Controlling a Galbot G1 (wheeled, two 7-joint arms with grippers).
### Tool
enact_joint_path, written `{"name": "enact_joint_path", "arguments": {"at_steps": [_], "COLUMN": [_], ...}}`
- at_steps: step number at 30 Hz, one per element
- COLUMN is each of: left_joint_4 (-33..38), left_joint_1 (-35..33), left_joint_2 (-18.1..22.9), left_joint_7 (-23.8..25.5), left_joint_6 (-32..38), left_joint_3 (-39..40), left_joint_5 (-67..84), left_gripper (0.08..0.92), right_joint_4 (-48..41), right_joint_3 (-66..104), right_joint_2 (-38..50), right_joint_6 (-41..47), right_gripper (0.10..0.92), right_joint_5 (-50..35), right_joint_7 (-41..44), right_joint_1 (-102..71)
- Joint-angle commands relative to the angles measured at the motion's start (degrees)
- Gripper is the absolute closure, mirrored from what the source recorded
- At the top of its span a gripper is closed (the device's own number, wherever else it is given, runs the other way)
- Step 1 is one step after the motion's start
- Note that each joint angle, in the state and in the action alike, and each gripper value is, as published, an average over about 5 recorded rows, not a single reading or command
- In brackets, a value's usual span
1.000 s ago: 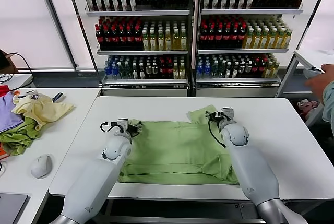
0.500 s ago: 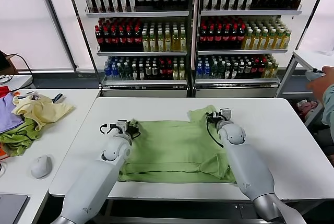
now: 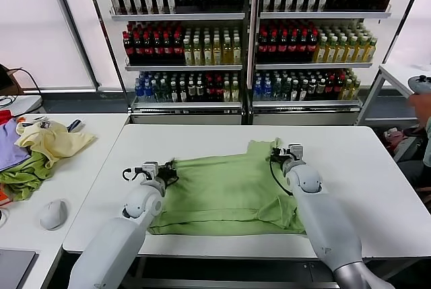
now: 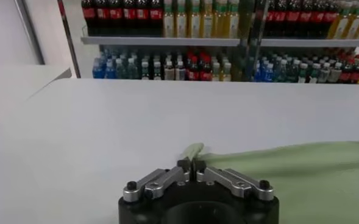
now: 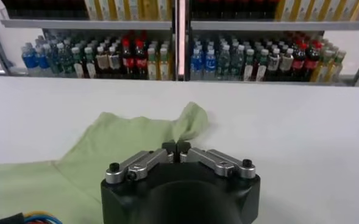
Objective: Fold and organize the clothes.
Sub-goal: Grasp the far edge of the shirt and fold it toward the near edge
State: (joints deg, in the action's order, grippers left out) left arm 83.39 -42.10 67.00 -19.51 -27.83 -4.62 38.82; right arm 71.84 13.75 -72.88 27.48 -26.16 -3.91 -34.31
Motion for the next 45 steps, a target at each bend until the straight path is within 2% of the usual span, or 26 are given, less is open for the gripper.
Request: {"name": "enact_joint_path", "arguments": {"at_steps": [1,14,19,25,36,40,45], "left_joint_4": [11.79,25.52,28.05,27.63,24.98,25.59,28.06], "left_joint_1": [-5.15,-15.22,-19.08,-21.53,-22.82,-23.71,-26.35], "left_joint_2": [-3.70,-7.56,-8.15,-8.39,-7.46,-6.48,-4.47], "left_joint_7": [0.08,-0.21,-0.16,-0.05,2.00,1.90,-0.71], "left_joint_6": [3.13,1.69,0.84,-0.36,-1.64,-0.60,1.80], "left_joint_3": [-1.87,-4.36,-4.36,-4.46,-3.54,-3.70,-5.14], "left_joint_5": [1.22,0.57,-2.54,-6.68,-14.34,-17.02,-19.80], "left_gripper": [0.902,0.902,0.902,0.902,0.902,0.852,0.711], "right_joint_4": [18.08,35.80,40.58,41.67,36.85,37.14,39.07], "right_joint_3": [1.99,7.80,10.27,13.22,12.45,11.85,12.04], "right_joint_2": [3.61,6.96,7.06,7.05,4.86,3.98,3.71], "right_joint_6": [-0.22,0.29,0.29,-0.26,0.28,0.20,-0.52], "right_gripper": [0.902,0.902,0.902,0.902,0.900,0.828,0.700], "right_joint_5": [-3.05,-2.82,-1.43,0.06,3.55,5.25,6.38], "right_joint_7": [-0.24,-0.90,-0.94,-0.70,-1.26,-1.09,-0.95], "right_joint_1": [-7.97,-24.42,-30.71,-35.92,-36.26,-36.53,-37.83]}}
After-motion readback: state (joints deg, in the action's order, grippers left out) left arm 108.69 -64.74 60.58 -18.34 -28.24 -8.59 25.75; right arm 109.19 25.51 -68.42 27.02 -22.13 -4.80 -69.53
